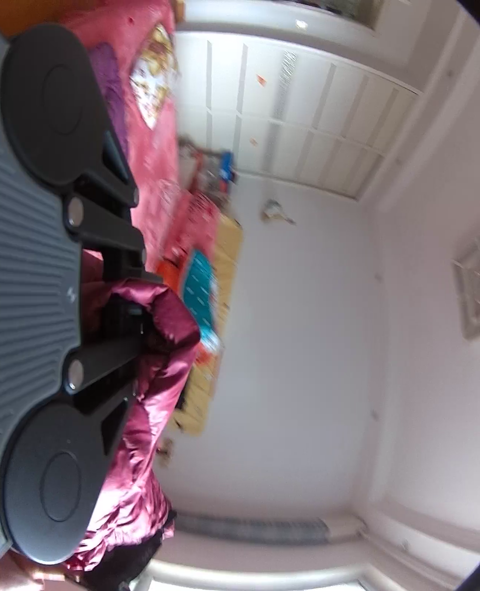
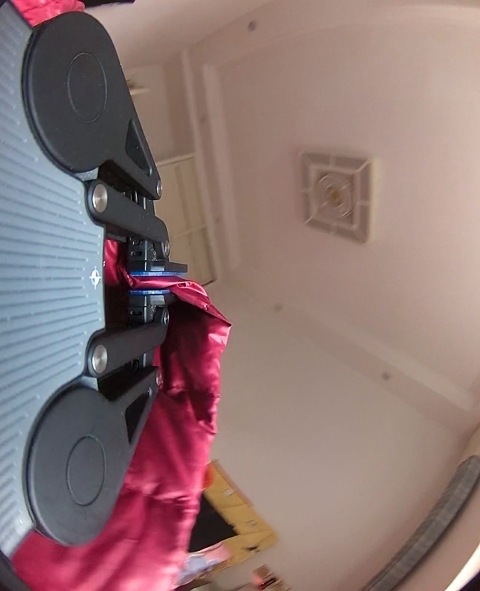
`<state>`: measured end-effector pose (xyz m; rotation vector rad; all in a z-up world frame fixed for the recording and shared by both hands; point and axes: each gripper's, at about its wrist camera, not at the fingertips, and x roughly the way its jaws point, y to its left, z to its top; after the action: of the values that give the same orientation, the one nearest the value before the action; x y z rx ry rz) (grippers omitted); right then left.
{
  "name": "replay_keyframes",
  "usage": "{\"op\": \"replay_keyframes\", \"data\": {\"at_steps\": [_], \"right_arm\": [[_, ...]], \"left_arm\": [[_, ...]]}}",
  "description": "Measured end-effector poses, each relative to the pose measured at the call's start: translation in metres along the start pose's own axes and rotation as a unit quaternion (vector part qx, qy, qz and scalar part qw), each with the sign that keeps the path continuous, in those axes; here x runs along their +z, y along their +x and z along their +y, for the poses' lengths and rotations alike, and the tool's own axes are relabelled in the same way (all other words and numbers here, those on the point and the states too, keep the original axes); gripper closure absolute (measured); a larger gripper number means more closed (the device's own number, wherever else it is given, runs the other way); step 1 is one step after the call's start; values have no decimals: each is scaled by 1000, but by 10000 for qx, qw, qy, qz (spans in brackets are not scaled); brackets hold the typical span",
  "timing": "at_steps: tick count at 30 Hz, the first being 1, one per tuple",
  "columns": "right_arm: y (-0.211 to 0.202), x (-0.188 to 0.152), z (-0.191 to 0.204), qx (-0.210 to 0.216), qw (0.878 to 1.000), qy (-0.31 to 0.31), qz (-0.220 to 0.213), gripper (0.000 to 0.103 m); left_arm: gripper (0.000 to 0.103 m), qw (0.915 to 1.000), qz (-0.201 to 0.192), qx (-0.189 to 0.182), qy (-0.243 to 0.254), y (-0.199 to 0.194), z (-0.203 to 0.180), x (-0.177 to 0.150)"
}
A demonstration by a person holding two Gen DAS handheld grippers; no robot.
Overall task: Fold large clothes
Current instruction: 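Lift the jacket with both grippers and shake it out in the air, then lower the jacket onto the bed and open both grippers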
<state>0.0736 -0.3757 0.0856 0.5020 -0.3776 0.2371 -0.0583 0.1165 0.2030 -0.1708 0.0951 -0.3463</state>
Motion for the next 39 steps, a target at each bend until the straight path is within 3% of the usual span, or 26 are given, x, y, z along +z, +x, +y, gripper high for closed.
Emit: {"op": "replay_keyframes", "data": {"at_steps": [5, 11, 17, 25, 28, 30, 31, 32, 35, 39], "right_arm": [[61, -59, -38, -538, 9963, -76, 664, 95], [147, -126, -95, -1143, 9790, -76, 1686, 95], [213, -217, -160, -1830, 9495, -20, 2547, 95], [267, -308, -217, -2354, 9198, -131, 3136, 93], [274, -324, -229, -2471, 9086, -175, 3362, 79], [280, -338, -231, -2535, 9025, -295, 3470, 59], [278, -341, -231, -2571, 8999, -347, 3505, 38], [277, -344, -233, -2555, 8995, -374, 3525, 28], [270, -345, -235, -2422, 8981, -363, 3653, 21], [249, -343, -223, -2339, 8986, -410, 3691, 18]], "left_arm": [[100, 9975, 500, 493, -102, 117, 39, -29], [100, 9872, 1247, 945, -310, 247, 86, -77], [100, 9735, 1907, 1179, -445, 348, 120, -144], [100, 9622, 2232, 1505, -421, 438, 139, -212], [99, 9524, 2505, 1709, -302, 459, 142, -235], [97, 9487, 2604, 1785, -147, 462, 144, -245], [91, 9477, 2629, 1808, -54, 462, 146, -249], [82, 9471, 2654, 1804, 40, 459, 148, -250], [64, 9470, 2662, 1775, 283, 441, 154, -248], [56, 9469, 2685, 1641, 657, 405, 154, -232]]}}
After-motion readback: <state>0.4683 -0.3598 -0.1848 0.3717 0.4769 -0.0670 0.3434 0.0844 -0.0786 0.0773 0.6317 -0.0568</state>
